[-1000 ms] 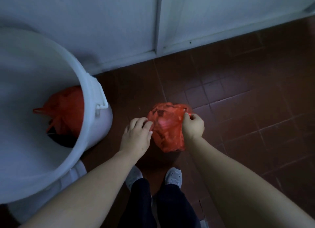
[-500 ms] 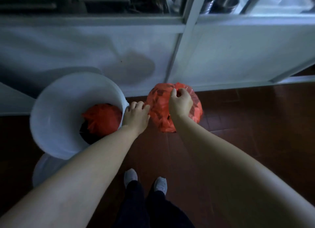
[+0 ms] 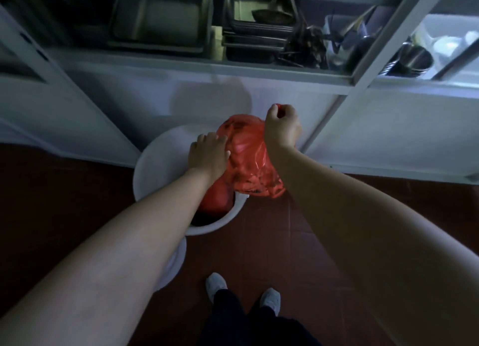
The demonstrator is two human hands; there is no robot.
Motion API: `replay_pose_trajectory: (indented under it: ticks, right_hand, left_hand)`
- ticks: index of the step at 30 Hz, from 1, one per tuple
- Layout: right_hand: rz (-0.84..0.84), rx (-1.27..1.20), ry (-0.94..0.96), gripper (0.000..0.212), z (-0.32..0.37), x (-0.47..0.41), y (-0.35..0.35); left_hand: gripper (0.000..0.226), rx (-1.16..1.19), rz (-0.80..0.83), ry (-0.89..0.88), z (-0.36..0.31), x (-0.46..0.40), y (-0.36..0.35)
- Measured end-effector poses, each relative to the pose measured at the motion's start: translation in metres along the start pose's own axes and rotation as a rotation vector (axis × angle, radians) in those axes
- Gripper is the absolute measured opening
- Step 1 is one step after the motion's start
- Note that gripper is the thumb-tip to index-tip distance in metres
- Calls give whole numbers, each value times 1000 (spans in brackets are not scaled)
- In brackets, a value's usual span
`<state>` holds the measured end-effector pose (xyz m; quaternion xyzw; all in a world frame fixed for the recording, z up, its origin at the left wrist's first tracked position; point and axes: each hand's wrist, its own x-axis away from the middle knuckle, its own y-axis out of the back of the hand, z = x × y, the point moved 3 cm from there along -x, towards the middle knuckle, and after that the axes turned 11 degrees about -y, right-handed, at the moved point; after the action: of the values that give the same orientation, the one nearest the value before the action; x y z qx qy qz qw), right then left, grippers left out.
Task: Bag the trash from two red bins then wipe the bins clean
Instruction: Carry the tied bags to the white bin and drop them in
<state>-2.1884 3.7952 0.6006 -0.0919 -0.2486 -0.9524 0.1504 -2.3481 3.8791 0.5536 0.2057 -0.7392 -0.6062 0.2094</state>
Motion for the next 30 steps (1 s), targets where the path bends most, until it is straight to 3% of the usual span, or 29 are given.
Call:
replay_pose_trajectory:
  ticks: [10, 14, 18, 22, 28, 30]
  right_hand:
    - [400, 268, -182, 37, -22, 38, -132]
    - [539, 523, -104, 27, -36, 58, -166]
    - [653, 682, -22, 25, -56, 76, -190]
    - [847, 957, 111, 36, -69, 112, -226]
    - [1054, 1124, 362, 31, -61, 193, -282]
    - [1061, 1085, 326, 32, -64, 215, -306]
  left_hand:
    - [37, 41, 83, 183, 132, 63, -33]
    - [34, 17, 91, 226, 162, 78, -49]
    - [46, 51, 122, 258, 169, 92, -56]
    - [44, -13, 215, 357, 185, 132, -51]
    - [37, 12, 284, 519, 257, 189, -39]
    - [41, 61, 283, 566, 283, 210, -48]
